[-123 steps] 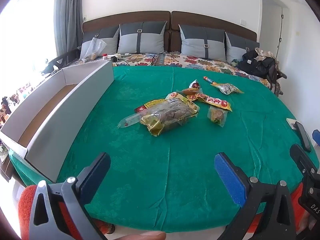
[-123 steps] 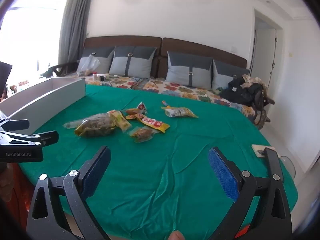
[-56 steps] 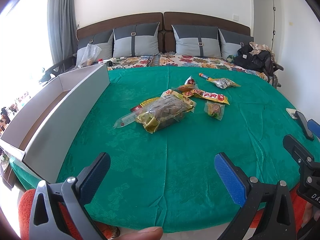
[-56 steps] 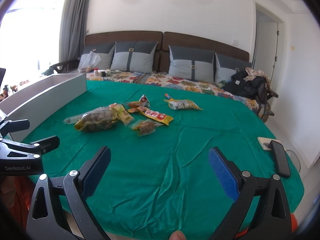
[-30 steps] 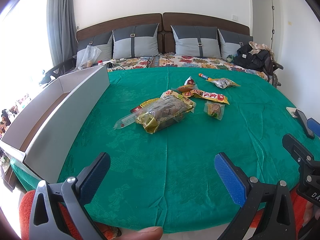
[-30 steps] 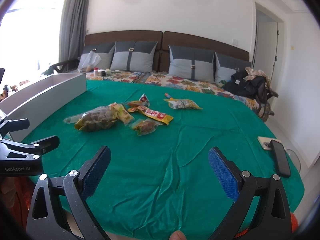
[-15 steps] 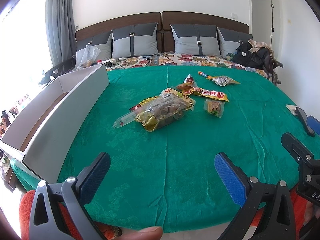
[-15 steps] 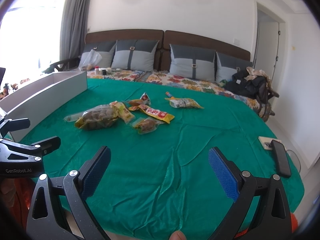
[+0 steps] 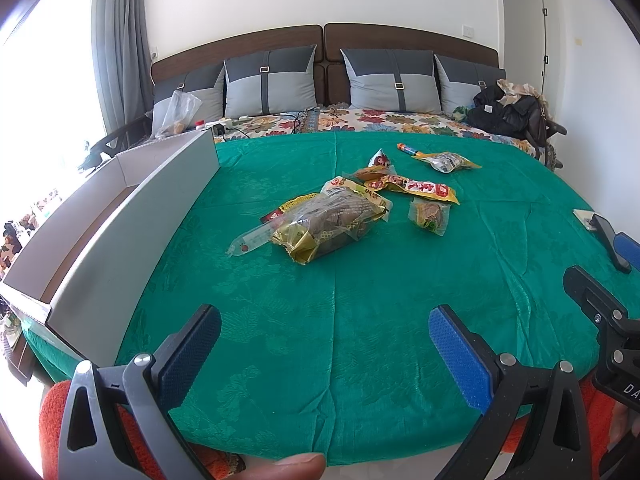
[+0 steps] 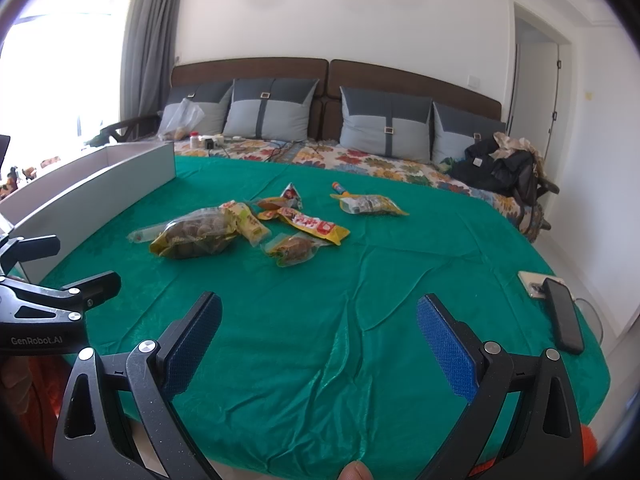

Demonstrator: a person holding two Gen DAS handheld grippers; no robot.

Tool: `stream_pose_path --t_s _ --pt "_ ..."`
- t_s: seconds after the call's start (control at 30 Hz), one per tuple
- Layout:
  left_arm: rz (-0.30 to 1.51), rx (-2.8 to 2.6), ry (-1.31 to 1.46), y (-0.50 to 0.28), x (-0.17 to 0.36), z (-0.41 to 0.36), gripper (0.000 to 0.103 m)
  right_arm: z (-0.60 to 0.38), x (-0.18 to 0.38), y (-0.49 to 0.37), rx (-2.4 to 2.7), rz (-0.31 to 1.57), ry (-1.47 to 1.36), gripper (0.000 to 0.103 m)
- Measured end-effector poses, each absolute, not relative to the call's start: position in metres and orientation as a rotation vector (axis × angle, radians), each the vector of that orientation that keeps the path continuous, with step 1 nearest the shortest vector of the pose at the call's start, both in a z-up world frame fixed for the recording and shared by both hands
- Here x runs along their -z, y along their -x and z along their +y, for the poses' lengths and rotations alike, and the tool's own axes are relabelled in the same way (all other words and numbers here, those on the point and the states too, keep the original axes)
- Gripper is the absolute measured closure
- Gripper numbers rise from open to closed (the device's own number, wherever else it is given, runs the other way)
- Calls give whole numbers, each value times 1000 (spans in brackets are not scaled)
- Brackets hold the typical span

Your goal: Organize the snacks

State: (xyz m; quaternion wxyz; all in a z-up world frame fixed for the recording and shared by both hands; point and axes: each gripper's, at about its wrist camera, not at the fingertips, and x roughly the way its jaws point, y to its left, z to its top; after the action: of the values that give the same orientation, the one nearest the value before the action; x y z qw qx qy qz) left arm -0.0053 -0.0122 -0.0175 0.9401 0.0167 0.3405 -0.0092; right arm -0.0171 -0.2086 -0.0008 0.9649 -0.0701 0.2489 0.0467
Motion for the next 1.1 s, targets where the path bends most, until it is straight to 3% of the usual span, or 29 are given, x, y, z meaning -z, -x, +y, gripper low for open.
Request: stream_pose_path --t_s 0.8,1.1 --pt "705 24 -43 1 20 -13 0 -205 7 19 -100 513 143 3" --pt "811 17 -12 -11 43 -5 0 -213 12 13 -119 570 119 3"
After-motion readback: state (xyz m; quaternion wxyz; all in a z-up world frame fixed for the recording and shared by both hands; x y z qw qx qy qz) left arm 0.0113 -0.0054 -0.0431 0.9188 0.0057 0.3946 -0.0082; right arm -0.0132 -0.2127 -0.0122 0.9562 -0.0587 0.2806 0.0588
